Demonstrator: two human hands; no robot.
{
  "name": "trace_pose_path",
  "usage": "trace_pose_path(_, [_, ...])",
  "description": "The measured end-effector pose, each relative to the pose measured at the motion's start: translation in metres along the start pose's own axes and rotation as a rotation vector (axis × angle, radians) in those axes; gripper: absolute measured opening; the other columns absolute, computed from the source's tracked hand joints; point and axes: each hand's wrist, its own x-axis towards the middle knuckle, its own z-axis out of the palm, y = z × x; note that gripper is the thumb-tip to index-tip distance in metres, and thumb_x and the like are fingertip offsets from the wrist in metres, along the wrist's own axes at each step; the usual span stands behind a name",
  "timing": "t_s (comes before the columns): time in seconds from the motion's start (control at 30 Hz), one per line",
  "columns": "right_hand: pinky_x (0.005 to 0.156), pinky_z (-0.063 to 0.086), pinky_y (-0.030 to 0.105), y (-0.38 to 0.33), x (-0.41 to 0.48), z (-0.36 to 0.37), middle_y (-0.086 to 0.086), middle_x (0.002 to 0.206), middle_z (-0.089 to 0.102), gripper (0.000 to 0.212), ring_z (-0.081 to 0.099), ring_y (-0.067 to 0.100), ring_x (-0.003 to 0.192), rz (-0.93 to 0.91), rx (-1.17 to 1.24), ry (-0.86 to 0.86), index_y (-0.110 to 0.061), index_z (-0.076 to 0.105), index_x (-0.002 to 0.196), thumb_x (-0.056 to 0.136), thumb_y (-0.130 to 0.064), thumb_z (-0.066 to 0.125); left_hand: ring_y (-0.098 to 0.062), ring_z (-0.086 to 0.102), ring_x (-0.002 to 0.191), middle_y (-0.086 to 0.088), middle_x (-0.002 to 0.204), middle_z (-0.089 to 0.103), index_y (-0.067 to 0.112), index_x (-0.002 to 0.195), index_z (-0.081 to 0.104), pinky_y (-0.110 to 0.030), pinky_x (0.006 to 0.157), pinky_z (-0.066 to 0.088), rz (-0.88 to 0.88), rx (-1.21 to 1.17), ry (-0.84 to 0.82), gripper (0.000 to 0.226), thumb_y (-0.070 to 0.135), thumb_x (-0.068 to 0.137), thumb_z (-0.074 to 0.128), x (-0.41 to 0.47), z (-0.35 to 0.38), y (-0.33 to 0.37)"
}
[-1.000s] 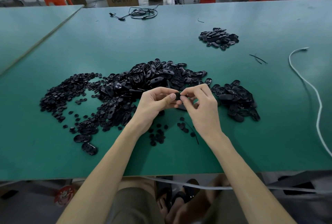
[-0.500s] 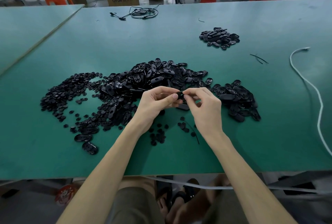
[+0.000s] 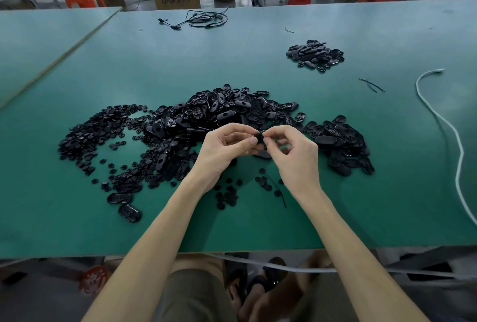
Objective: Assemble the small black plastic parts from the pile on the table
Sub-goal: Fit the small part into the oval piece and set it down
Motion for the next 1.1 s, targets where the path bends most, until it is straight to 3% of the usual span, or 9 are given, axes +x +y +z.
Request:
trace_pose_path(0.17, [0.074,0.058,0.025,-0.0009,0.0020,-0.0026,-0.017,0.089,0.074,0.014,0.071,0.011,0.081,0.057,0.065,-0.003,-0.025,0.076,0.095,0.093,-0.012,0.076,-0.028,0.078,0.094,-0.019,0.103,0.078,0.001,0.117,0.072,-0.026,0.083,0.059,0.000,0.004,-0.011,0.024,0.004,0.094,0.074,-0.0004,0.0003,0.0013])
trace_pose_path(0.37, [0.076,0.060,0.031,-0.0006,0.0018,-0.0016,-0.008,0.097,0.074,0.014,0.070,0.012,0.081,0.040,0.040,-0.024,-0.023,0.077,0.096,0.093,-0.009,0.075,-0.028,0.079,0.091,-0.019,0.100,0.079,-0.001,0.115,0.073,-0.025,0.082,0.059,0.009,0.002,-0.024,0.021,0.002,0.094,0.072,-0.0010,0.0008,0.0027])
trace_pose_path(0.6, [0.071,0.049,0.015,-0.0015,0.0019,-0.0041,-0.007,0.103,0.067,0.013,0.066,0.006,0.086,-0.012,0.015,-0.018,-0.023,0.078,0.094,0.092,-0.011,0.078,-0.032,0.078,0.095,-0.023,0.103,0.077,-0.003,0.115,0.073,-0.033,0.087,0.061,-0.002,-0.015,-0.027,0.021,0.004,0.095,0.072,-0.0016,0.0003,0.0024])
trace_pose_path(0.83, [0.075,0.053,0.016,-0.0023,0.0023,-0.0051,-0.004,0.112,0.065,0.022,0.067,0.007,0.093,0.017,0.101,-0.022,-0.024,0.075,0.109,0.091,-0.012,0.079,-0.031,0.077,0.092,-0.022,0.102,0.078,-0.001,0.116,0.073,-0.033,0.086,0.061,-0.017,-0.035,-0.007,0.022,0.005,0.095,0.072,-0.0009,-0.0010,0.0001])
trace_pose_path(0.97, [0.077,0.054,0.015,-0.0020,0.0028,-0.0057,-0.007,0.092,0.077,0.016,0.074,0.003,0.084,0.054,0.223,-0.080,-0.018,0.077,0.104,0.091,-0.008,0.079,-0.029,0.077,0.091,-0.019,0.105,0.078,0.003,0.118,0.074,-0.032,0.088,0.060,-0.009,-0.010,-0.005,0.022,0.006,0.096,0.071,-0.0007,-0.0024,-0.0013])
trace_pose_path(1.1, [0.075,0.056,0.018,0.0011,0.0035,-0.0059,-0.008,0.092,0.077,0.018,0.074,0.004,0.084,0.043,0.233,-0.086,-0.020,0.077,0.102,0.091,-0.006,0.078,-0.027,0.077,0.093,-0.019,0.104,0.078,0.000,0.116,0.074,-0.030,0.086,0.060,0.011,-0.003,-0.016,0.020,0.003,0.096,0.070,-0.0005,-0.0009,-0.0014])
